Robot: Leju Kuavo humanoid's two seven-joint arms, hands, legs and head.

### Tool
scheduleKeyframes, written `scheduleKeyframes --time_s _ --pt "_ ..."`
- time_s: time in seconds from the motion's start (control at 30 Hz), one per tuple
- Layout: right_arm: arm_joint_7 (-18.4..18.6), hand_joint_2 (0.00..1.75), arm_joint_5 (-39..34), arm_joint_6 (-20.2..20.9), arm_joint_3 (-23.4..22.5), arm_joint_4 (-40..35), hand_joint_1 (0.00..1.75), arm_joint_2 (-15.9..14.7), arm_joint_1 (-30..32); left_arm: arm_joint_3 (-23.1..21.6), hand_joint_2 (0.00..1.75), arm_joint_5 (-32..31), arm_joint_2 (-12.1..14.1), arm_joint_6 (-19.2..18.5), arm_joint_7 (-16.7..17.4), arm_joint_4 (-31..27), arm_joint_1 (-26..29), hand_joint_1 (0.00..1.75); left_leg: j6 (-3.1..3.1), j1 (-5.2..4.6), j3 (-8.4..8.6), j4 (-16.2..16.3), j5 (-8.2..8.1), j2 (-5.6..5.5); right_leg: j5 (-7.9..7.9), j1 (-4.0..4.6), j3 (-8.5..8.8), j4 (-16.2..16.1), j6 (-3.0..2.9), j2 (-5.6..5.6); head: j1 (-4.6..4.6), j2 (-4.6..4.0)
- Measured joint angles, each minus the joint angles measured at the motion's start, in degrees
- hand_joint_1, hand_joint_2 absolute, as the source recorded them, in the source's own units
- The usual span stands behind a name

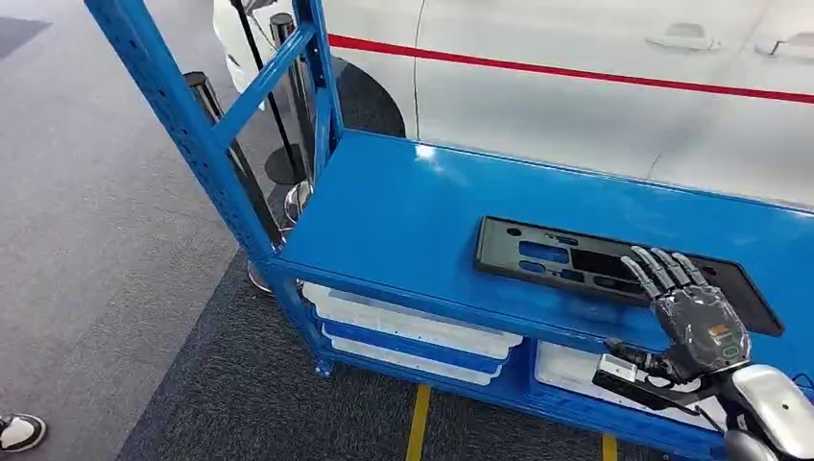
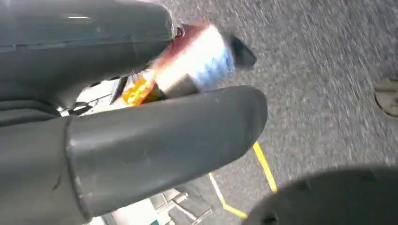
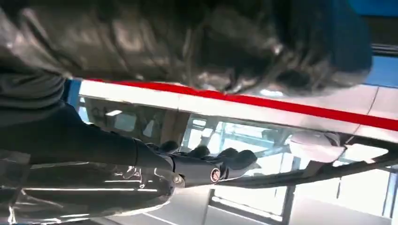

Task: Take the parts from the cabinet and place them on the table.

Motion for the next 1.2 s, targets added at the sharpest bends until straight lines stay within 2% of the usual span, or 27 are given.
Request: scheduleKeyframes --time_s 0.03,0.07,0.13,0.17,0.2,0.23,0.3,0.33,0.37,0.4,0.43,0.47,0.5,0.53,0.57,0.63,0.67,0.7,0.73,0.8,0.83,0.87,0.9,0.97,1.2 --pt "0.00 0.00 0.00 0.02 0.00 0.00 0.00 0.19 -0.01 -0.04 0.00 0.00 -0.04 -0.06 0.00 0.00 0.03 0.00 -0.51 0.19 -0.23 1.52 -0.59 0.11 -0.11 -0.04 0.62 -0.43 -0.26 -0.03 -0.04 -0.02" --pt "0.00 0.00 0.02 0.04 0.00 0.00 0.00 0.56 -0.04 -0.07 0.00 0.00 -0.07 -0.07 0.00 0.00 0.00 0.00 -0.88 0.38 -2.01 4.97 -2.22 0.15 -0.31 -0.11 0.97 -0.55 -0.58 -0.09 -0.11 -0.02" --pt "0.00 0.00 0.02 0.11 0.00 0.00 0.00 1.16 0.06 -0.13 0.00 0.00 -0.07 -0.07 0.00 0.00 0.00 0.00 -1.55 0.93 -7.52 14.43 -5.80 0.18 -0.86 -0.11 1.50 -0.53 -0.82 -0.18 -0.11 -0.02" --pt "0.00 0.00 0.02 0.18 0.00 0.00 0.00 1.44 0.14 -0.17 0.00 0.00 -0.05 -0.07 0.00 0.00 0.00 0.00 -1.80 1.17 -9.62 17.46 -6.18 0.19 -1.13 -0.14 1.78 -0.51 -0.80 -0.19 -0.13 -0.02" --pt "0.00 0.00 0.02 0.26 0.00 0.00 0.00 1.70 0.20 -0.24 0.00 0.00 -0.04 -0.07 0.00 0.00 0.09 0.00 -2.02 1.40 -10.59 17.98 -5.13 0.20 -1.42 -0.22 2.16 -0.48 -0.73 -0.16 -0.13 -0.02" --pt "0.00 0.00 0.02 0.33 0.00 0.00 0.00 1.94 0.26 -0.28 0.00 0.00 -0.07 -0.11 0.00 0.00 0.19 0.00 -2.16 1.59 -10.18 15.86 -2.73 0.22 -1.79 -0.33 2.67 -0.46 -0.61 -0.11 -0.13 -0.02" --pt "0.00 0.00 0.02 0.46 0.00 0.00 0.00 2.32 0.26 -0.37 0.00 0.00 -0.02 -0.15 0.00 0.00 0.30 0.00 -2.28 1.83 -6.32 5.54 4.42 0.35 -2.83 -0.65 4.02 -0.33 -0.02 -0.04 -0.13 -0.02" --pt "0.00 0.00 0.02 0.50 0.00 0.00 0.00 2.49 0.28 -0.37 0.00 0.00 -0.02 -0.15 0.00 0.00 0.39 0.00 -2.24 1.90 -5.06 2.13 5.49 0.41 -3.29 -0.70 4.41 -0.37 0.38 -0.09 -0.11 -0.02" --pt "0.00 0.00 0.02 0.55 0.00 0.00 0.00 2.60 0.24 -0.37 0.00 0.00 0.02 -0.18 0.00 0.02 0.43 0.00 -2.00 1.31 -4.35 1.57 4.74 0.36 -3.53 -0.36 4.35 -0.23 0.81 0.02 -0.13 -0.02" --pt "0.00 0.00 0.02 0.64 -0.02 0.00 0.00 2.71 0.27 -0.37 0.00 0.00 0.06 -0.28 -0.02 0.02 0.10 0.00 -1.21 1.35 -4.07 0.83 3.95 0.38 -3.54 -0.26 4.12 -0.28 1.10 0.00 -0.11 0.00" --pt "0.00 1.75 0.04 0.72 0.00 0.00 0.00 2.79 0.28 -0.37 0.00 0.00 0.06 -0.31 -0.02 0.02 0.05 0.00 -0.96 1.21 -4.26 0.84 3.85 0.30 -3.59 -0.20 4.28 -0.61 1.35 -0.12 -0.11 -0.02" --pt "0.00 1.75 0.02 0.72 0.00 0.00 0.00 2.86 0.27 -0.37 0.00 0.00 0.06 -0.37 -0.02 0.02 0.17 0.00 -0.58 1.13 -4.22 0.82 3.65 0.29 -3.58 -0.27 4.54 -1.04 1.71 -0.18 -0.13 -0.02" --pt "0.02 1.75 0.02 0.72 -0.02 -0.02 0.00 2.93 0.23 -0.39 0.00 0.00 0.06 -0.48 -0.02 0.02 0.01 0.00 0.03 1.47 -3.64 0.19 3.72 0.29 -3.86 -0.26 4.97 -1.31 2.14 -0.14 -0.15 0.00" --pt "0.02 1.75 0.02 0.72 -0.02 0.00 0.00 2.95 0.25 -0.42 0.00 0.00 0.04 -0.48 -0.02 0.02 0.15 0.00 0.40 1.61 -3.03 -0.37 3.78 0.30 -4.47 -0.46 4.76 -0.11 2.23 -0.13 0.00 -0.02" --pt "0.02 1.75 0.02 0.74 -0.02 0.00 0.00 2.95 0.17 -0.44 0.00 0.00 0.04 -0.50 -0.02 0.02 0.25 0.00 0.82 1.57 -2.66 -0.62 3.59 0.33 -5.58 -0.49 3.53 2.52 2.16 -0.11 0.00 -0.02" --pt "0.02 1.75 0.02 0.87 -0.02 0.02 0.00 2.97 0.45 -0.52 0.00 0.00 0.04 -0.52 -0.02 0.02 0.17 0.00 1.45 1.43 -2.28 -0.60 3.12 0.35 -9.19 -0.35 -1.91 11.84 2.22 -0.02 0.02 -0.02" --pt "0.02 1.75 0.02 1.05 -0.02 0.04 0.00 2.99 0.70 -0.59 0.00 0.00 0.02 -0.55 -0.11 0.02 0.17 0.00 1.61 1.29 -1.99 -0.59 2.82 0.32 -10.09 -0.32 -4.65 15.87 2.26 -0.01 0.00 -0.02" --pt "0.09 1.75 0.07 1.29 -0.02 0.09 0.00 3.08 0.87 -0.68 0.00 0.00 0.02 -0.55 -0.26 0.02 0.17 0.00 1.69 1.13 -1.54 -0.57 2.48 0.25 -9.46 -0.28 -6.29 17.48 2.22 -0.01 0.00 -0.02" --pt "0.15 1.75 0.15 1.53 0.00 0.11 0.00 3.19 1.01 -0.77 0.00 -0.02 0.02 -0.55 -0.46 0.02 0.18 0.00 1.67 1.03 -0.95 -0.53 2.14 0.17 -7.26 -0.23 -6.37 16.06 2.07 -0.01 0.02 -0.02" --pt "0.39 1.75 0.20 2.14 0.00 0.09 0.00 3.28 1.04 -0.83 0.00 -0.02 -0.02 -0.48 -1.62 0.02 0.20 0.00 1.48 0.87 0.37 -0.28 1.13 0.03 -0.49 -0.02 -3.50 7.26 1.44 -0.01 0.02 -0.02" --pt "0.44 1.75 0.24 2.55 0.00 0.11 0.00 3.28 1.04 -0.87 0.00 -0.02 -0.07 -0.48 -1.73 0.02 0.19 0.00 1.30 0.81 0.82 -0.15 0.56 -0.01 2.05 0.14 -2.06 2.61 0.99 -0.01 0.02 -0.02" --pt "0.46 1.75 0.35 3.02 0.04 0.18 0.00 3.28 1.11 -0.94 0.00 -0.02 -0.31 -0.46 -1.73 0.04 0.21 0.00 0.92 0.42 0.83 0.03 0.16 -0.04 1.11 0.72 -1.64 2.41 0.73 -0.01 0.02 -0.04" --pt "0.48 1.75 0.48 3.36 0.04 0.18 0.00 3.28 1.08 -1.16 0.00 0.00 -0.31 -0.46 -1.88 0.09 0.17 0.00 0.63 0.50 0.57 0.25 0.00 -0.24 0.48 0.70 -0.87 0.76 0.56 -0.06 0.09 -0.02" --pt "0.53 1.75 0.61 3.95 0.07 0.20 0.00 3.32 1.28 -1.40 0.00 -0.02 -0.37 -0.22 -2.05 0.15 0.17 0.00 0.75 0.45 0.51 0.24 -0.05 -0.16 0.64 0.47 -0.95 0.65 0.87 0.12 -0.05 -0.02" --pt "1.14 1.75 1.23 5.66 0.39 0.77 0.00 3.56 1.29 -1.73 0.00 0.04 -0.53 0.15 -3.17 0.42 0.08 0.00 0.67 0.52 0.95 -0.66 -0.12 0.03 0.19 0.58 -0.94 0.67 0.37 0.28 -0.09 -0.02"
